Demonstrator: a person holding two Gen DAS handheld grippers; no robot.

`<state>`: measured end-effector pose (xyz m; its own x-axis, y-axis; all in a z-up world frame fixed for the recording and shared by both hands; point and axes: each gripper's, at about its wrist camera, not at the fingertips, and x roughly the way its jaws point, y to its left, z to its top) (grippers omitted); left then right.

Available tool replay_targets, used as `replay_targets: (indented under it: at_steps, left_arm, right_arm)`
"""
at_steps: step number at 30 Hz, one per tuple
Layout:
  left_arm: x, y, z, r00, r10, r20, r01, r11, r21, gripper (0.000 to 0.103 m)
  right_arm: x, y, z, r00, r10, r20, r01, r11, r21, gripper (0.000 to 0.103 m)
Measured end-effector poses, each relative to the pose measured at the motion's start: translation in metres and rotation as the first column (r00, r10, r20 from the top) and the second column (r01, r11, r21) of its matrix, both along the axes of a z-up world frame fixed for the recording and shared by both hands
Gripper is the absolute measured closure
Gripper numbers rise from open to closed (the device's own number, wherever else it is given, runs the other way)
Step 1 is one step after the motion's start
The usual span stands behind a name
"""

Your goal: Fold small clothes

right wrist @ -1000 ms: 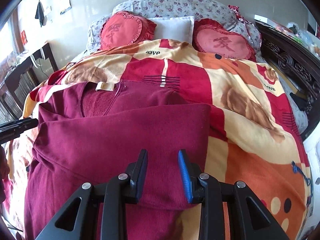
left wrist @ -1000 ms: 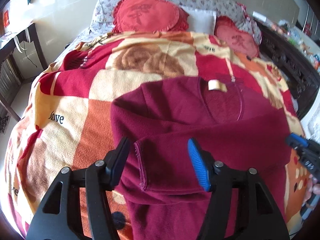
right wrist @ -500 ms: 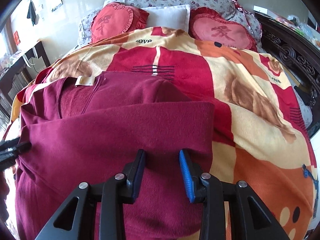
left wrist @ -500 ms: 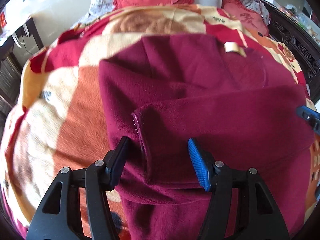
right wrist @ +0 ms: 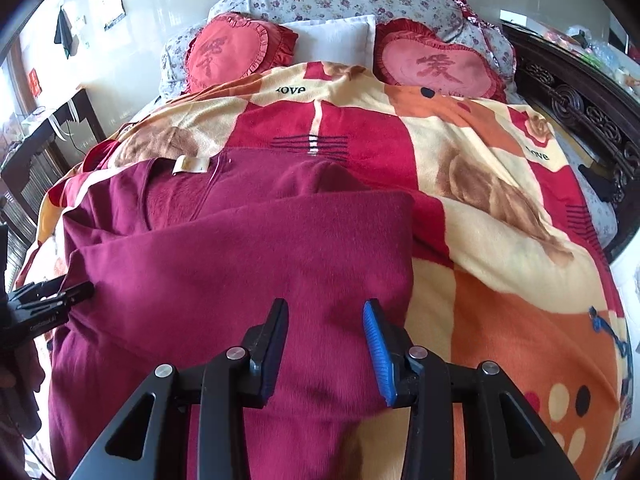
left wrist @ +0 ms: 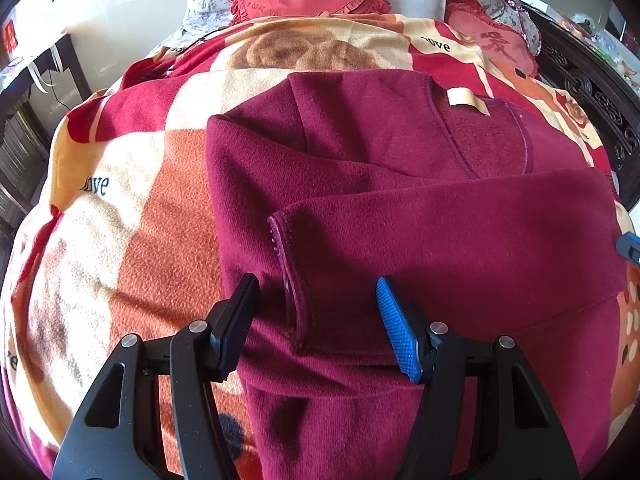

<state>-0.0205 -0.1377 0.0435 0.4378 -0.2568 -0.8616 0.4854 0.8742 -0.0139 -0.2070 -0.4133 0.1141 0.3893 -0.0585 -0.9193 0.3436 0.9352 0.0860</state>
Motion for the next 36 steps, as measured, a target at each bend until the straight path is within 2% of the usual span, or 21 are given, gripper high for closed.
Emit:
replay_targets:
  at_steps: [5, 7, 10, 14, 16, 22, 25, 30, 36]
  left_arm:
    - [-0.014, 0.004, 0.007, 1.000, -0.005, -0.015, 0.005, 1.000, -0.018, 0.042]
    - [-0.025, 0.008, 0.011, 0.999, -0.018, -0.027, 0.017, 0.999, -0.027, 0.042]
    - [-0.045, 0.016, 0.019, 0.999, -0.047, -0.026, 0.046, 0.999, -0.029, 0.042]
    - [-0.072, 0.030, 0.024, 0.996, -0.079, -0.040, 0.078, 0.997, -0.026, 0.042]
    - [-0.085, 0.038, 0.024, 0.995, -0.091, -0.049, 0.091, 0.996, -0.018, 0.042]
    - [-0.127, 0.068, 0.021, 0.983, -0.138, -0.123, 0.134, 0.990, -0.035, 0.042]
    - [-0.146, 0.080, 0.018, 0.975, -0.156, -0.155, 0.154, 0.988, -0.028, 0.042]
    - [-0.178, 0.108, 0.021, 0.969, -0.173, -0.178, 0.173, 0.985, -0.016, 0.042]
    - [-0.204, 0.133, 0.019, 0.958, -0.156, -0.239, 0.155, 0.988, -0.024, 0.042]
  right_arm:
    - [-0.009, 0.006, -0.020, 0.998, 0.009, -0.063, -0.013, 0.998, -0.054, 0.066]
    - [-0.012, 0.006, -0.029, 0.998, 0.017, -0.060, -0.021, 0.997, -0.071, 0.066]
    - [-0.017, 0.004, -0.018, 0.999, 0.016, -0.039, -0.019, 0.998, -0.054, 0.065]
    - [-0.037, -0.001, 0.008, 1.000, 0.004, 0.000, -0.004, 0.999, 0.048, 0.064]
    - [-0.056, 0.000, 0.018, 1.000, 0.012, -0.004, -0.012, 0.994, 0.108, 0.059]
    - [-0.127, 0.017, 0.034, 0.996, 0.057, -0.063, -0.042, 0.976, 0.212, 0.058]
    - [-0.169, 0.031, 0.041, 0.991, 0.089, -0.102, -0.064, 0.972, 0.224, 0.058]
    - [-0.234, 0.052, 0.050, 0.958, 0.190, -0.216, -0.149, 0.970, 0.194, 0.057]
    - [-0.279, 0.057, 0.054, 0.961, 0.178, -0.213, -0.112, 0.950, 0.290, 0.055]
